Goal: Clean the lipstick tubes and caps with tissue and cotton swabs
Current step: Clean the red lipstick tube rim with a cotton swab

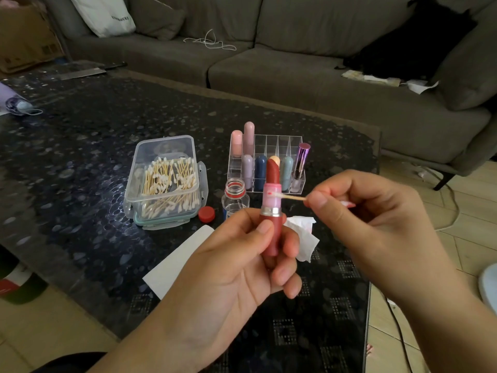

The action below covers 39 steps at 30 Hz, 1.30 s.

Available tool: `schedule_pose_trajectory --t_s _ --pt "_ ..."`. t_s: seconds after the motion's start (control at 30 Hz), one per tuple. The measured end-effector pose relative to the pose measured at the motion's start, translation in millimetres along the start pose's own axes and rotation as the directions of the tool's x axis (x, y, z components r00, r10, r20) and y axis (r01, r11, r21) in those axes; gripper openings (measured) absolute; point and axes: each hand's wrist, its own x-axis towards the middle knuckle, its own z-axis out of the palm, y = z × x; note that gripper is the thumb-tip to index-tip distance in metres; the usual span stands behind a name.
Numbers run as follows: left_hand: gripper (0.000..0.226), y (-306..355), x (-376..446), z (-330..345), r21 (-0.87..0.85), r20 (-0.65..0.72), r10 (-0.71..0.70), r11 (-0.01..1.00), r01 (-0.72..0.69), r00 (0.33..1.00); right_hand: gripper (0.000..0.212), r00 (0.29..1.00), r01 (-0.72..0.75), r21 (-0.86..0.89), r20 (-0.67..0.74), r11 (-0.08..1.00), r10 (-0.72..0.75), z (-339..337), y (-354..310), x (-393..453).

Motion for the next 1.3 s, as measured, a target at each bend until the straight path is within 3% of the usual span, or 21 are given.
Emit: schedule_pose_trajectory --t_s 0.27,0.43,0.6,0.77,0.97,1.3 --pt "0.016 2.9 -1.7 3.6 0.025 -0.062 0.006 1.000 -0.005 0.998 0.020 1.000 -0.027 0.031 -0.015 0.999 0.028 0.5 2.0 1.1" --pt "0.010 4.3 -1.7 6.0 0.034 -0.108 0.030 0.999 -0.027 0.994 0.016 0.999 -0.009 -0.004 0.051 1.000 0.009 2.5 -0.8 -0.6" --pt "0.012 2.4 0.6 3.1 0.059 -0.076 0.038 0.998 -0.033 0.996 0.015 0.999 -0.021 0.042 -0.038 0.999 0.022 1.0 2.1 1.0" --pt "0.014 2.5 0.8 7.5 0.104 -0.131 0.070 0.993 -0.056 0.989 0.015 1.000 -0.002 -0.017 0.030 1.000 0.002 2.4 -0.1 -0.7" --pt "0.013 1.9 -1.4 11.2 0.184 -0.163 0.111 0.980 -0.080 0.980 0.017 0.999 -0.001 -0.006 -0.040 1.000 0.000 0.8 1.4 0.4" --pt "0.013 2.6 2.2 14.5 0.099 -0.202 0.127 0.989 -0.109 0.971 0.016 1.000 0.009 -0.034 0.008 0.999 -0.009 1.9 1.3 -1.3"
